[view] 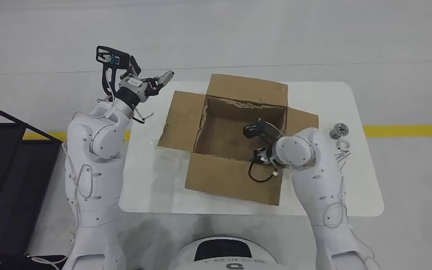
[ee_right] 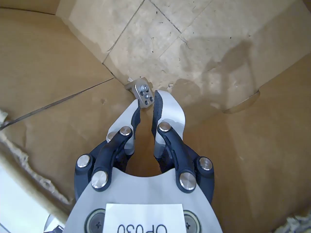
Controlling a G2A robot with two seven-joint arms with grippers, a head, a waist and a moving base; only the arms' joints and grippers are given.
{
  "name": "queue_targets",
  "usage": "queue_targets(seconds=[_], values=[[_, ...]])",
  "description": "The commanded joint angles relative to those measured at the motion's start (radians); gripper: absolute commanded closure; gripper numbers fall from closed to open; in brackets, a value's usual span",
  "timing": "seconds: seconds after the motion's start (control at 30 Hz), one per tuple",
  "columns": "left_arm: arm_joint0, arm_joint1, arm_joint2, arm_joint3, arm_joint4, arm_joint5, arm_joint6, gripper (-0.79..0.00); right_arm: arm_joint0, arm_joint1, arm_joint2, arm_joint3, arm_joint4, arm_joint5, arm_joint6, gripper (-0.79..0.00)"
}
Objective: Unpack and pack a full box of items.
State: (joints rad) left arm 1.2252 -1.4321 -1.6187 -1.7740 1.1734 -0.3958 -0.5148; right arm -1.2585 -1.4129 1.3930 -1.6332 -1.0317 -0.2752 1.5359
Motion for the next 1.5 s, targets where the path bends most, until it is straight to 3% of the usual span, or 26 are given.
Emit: queue_targets(seconds=[0.0, 0.1, 0.13, 0.23, 0.4, 0.43, 0.53, 0.6, 0.73, 0.9, 1.0, 1.13, 1.47], values=[[0.0, 0.0, -0.001, 0.0, -0.001, 0.0, 0.0, -0.785, 0.001, 0.017, -0.001, -0.021, 0.025, 0.023, 0.0, -0.348], [0.0, 0.0, -0.001, 0.0, -0.001, 0.0, 0.0, -0.785, 0.009, 0.035, -0.019, -0.064, 0.047, 0.082, 0.0, -0.382], [0.0, 0.0, -0.001, 0.0, -0.001, 0.0, 0.0, -0.785, 0.015, 0.038, -0.033, -0.077, 0.054, 0.106, 0.0, -0.502], [0.0, 0.0, -0.001, 0.0, -0.001, 0.0, 0.0, -0.785, 0.046, 0.039, -0.091, -0.084, 0.063, 0.166, 0.0, -0.6], [0.0, 0.0, -0.001, 0.0, -0.001, 0.0, 0.0, -0.785, 0.114, 0.026, -0.216, -0.025, 0.001, 0.251, -0.02, -0.486], [0.0, 0.0, -0.001, 0.0, -0.001, 0.0, 0.0, -0.785, 0.126, 0.023, -0.246, -0.014, -0.003, 0.242, -0.005, -0.453], [0.0, 0.0, -0.001, 0.0, -0.001, 0.0, 0.0, -0.785, 0.141, 0.025, -0.304, 0.02, 0.041, 0.176, 0.0, -0.462], [0.0, 0.0, -0.001, 0.0, -0.001, 0.0, 0.0, -0.785, 0.148, 0.033, -0.315, 0.036, 0.088, 0.139, 0.0, -0.465], [0.0, 0.0, -0.001, 0.0, -0.001, 0.0, 0.0, -0.785, 0.152, 0.067, -0.303, 0.044, 0.204, 0.076, 0.0, -0.397], [0.0, 0.0, -0.001, 0.0, -0.001, 0.0, 0.0, -0.785, 0.135, 0.114, -0.286, -0.002, 0.248, 0.094, 0.0, -0.548], [0.0, 0.0, -0.001, 0.0, -0.001, 0.0, 0.0, -0.785, 0.126, 0.141, -0.284, -0.026, 0.244, 0.101, 0.0, -0.77], [0.0, 0.0, -0.001, 0.0, -0.001, 0.0, 0.0, -0.785, 0.121, 0.174, -0.318, -0.052, 0.137, 0.08, 0.0, -0.785], [0.0, 0.0, -0.001, 0.0, -0.001, 0.0, 0.0, -0.785, 0.141, 0.192, -0.333, -0.042, 0.155, 0.096, 0.0, -0.785]])
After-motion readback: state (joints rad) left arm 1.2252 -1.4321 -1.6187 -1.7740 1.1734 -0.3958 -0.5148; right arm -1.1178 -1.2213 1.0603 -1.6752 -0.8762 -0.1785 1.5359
